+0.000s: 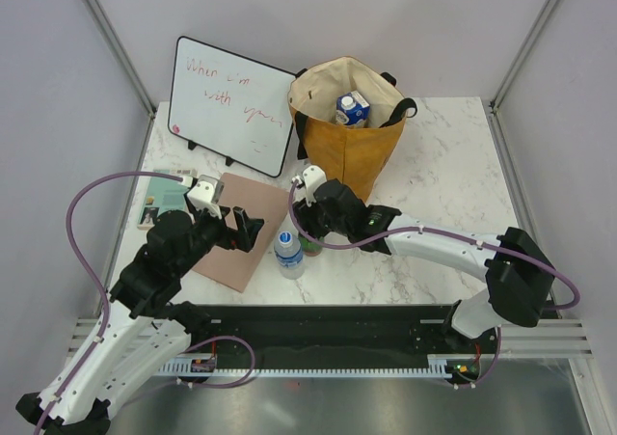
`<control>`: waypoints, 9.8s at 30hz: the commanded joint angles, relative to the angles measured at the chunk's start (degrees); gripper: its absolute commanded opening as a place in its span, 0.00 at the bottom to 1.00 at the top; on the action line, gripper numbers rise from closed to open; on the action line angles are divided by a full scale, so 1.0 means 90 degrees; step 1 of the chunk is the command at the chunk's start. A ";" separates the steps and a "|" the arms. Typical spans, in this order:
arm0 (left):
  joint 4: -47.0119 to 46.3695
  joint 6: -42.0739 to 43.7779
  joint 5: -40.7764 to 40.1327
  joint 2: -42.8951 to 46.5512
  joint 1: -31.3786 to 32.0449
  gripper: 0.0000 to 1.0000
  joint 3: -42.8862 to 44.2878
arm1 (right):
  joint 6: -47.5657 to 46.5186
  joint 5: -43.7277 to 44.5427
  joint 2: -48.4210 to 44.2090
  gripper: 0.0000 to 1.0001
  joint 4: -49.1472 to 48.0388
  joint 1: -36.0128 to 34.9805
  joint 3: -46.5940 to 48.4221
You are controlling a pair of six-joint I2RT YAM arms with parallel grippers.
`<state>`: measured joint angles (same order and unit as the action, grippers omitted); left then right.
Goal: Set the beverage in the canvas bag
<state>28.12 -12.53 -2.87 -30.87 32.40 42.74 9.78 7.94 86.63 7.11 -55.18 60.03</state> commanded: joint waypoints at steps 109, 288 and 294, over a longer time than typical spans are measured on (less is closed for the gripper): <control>-0.0224 0.0162 0.0007 -0.0124 0.0032 1.00 -0.0022 | -0.1477 -0.1029 0.0882 0.00 -0.0742 0.2664 0.4414; -0.0204 0.0162 -0.0130 -0.0066 0.0032 1.00 -0.0003 | -0.1282 -0.1391 -0.0465 0.89 0.2110 0.1866 0.3665; -0.0127 0.0133 -0.0461 0.0032 0.0032 0.99 0.0036 | -0.0843 -0.1420 -0.0651 0.98 0.1680 0.1113 0.2803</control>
<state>28.14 -12.53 -3.95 -31.14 32.56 42.74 -1.26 -5.72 81.78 24.27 -41.76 88.79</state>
